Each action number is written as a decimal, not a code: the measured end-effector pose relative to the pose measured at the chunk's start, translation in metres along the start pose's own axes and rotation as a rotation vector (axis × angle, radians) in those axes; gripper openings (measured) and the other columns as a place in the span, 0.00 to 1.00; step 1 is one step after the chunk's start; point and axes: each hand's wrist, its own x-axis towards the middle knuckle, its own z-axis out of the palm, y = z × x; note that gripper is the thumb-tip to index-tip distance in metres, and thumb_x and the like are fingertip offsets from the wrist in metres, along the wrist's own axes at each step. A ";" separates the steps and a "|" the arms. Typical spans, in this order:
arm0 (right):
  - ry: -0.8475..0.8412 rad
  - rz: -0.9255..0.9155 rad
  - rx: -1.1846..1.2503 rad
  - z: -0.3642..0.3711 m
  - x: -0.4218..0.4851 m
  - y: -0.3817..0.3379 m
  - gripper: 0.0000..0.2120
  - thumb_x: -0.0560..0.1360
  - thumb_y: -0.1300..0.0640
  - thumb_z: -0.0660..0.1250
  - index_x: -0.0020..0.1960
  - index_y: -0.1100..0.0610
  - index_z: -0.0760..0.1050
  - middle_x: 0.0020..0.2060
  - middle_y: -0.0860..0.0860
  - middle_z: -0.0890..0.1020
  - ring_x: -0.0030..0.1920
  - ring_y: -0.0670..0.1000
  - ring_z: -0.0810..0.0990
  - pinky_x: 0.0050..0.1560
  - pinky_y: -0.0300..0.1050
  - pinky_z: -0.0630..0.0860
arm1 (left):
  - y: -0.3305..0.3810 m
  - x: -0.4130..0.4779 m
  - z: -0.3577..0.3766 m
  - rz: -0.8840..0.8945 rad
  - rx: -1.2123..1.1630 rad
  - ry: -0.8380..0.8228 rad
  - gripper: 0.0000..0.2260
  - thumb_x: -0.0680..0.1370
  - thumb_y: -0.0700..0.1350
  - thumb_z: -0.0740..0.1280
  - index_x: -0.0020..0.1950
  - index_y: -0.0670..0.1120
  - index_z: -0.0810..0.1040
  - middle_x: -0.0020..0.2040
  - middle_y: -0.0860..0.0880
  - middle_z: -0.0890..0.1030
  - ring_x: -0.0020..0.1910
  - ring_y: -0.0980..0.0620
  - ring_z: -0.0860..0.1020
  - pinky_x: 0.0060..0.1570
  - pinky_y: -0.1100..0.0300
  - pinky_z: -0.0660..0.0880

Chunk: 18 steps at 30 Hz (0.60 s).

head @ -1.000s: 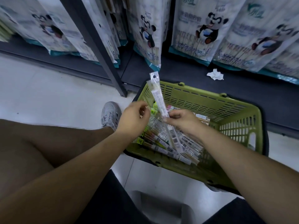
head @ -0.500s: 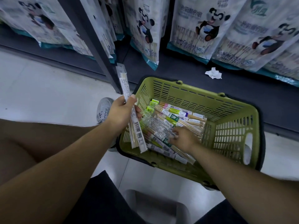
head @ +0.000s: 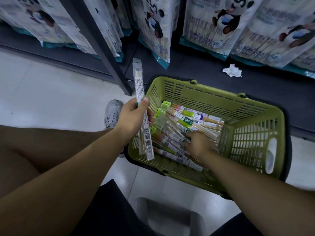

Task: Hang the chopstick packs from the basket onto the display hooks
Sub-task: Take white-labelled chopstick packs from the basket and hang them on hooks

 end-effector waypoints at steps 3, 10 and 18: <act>-0.054 0.051 0.101 -0.015 0.000 0.000 0.12 0.78 0.48 0.70 0.59 0.52 0.81 0.48 0.53 0.84 0.46 0.54 0.81 0.40 0.43 0.73 | 0.003 -0.002 0.000 0.012 0.053 -0.007 0.15 0.85 0.51 0.63 0.58 0.39 0.76 0.34 0.48 0.80 0.35 0.48 0.81 0.39 0.52 0.83; -0.017 -0.042 0.551 -0.084 0.000 -0.038 0.07 0.77 0.51 0.73 0.47 0.55 0.84 0.34 0.52 0.83 0.36 0.54 0.81 0.34 0.41 0.67 | 0.002 -0.005 0.011 -0.078 0.154 -0.034 0.16 0.86 0.53 0.59 0.59 0.40 0.75 0.45 0.42 0.79 0.40 0.47 0.81 0.35 0.61 0.81; 0.152 -0.296 0.405 -0.101 -0.025 -0.115 0.11 0.76 0.51 0.72 0.41 0.58 0.77 0.35 0.50 0.71 0.36 0.52 0.71 0.36 0.48 0.62 | 0.007 -0.016 0.031 -0.200 -0.322 -0.174 0.19 0.86 0.50 0.59 0.71 0.40 0.74 0.65 0.36 0.81 0.58 0.43 0.82 0.51 0.56 0.82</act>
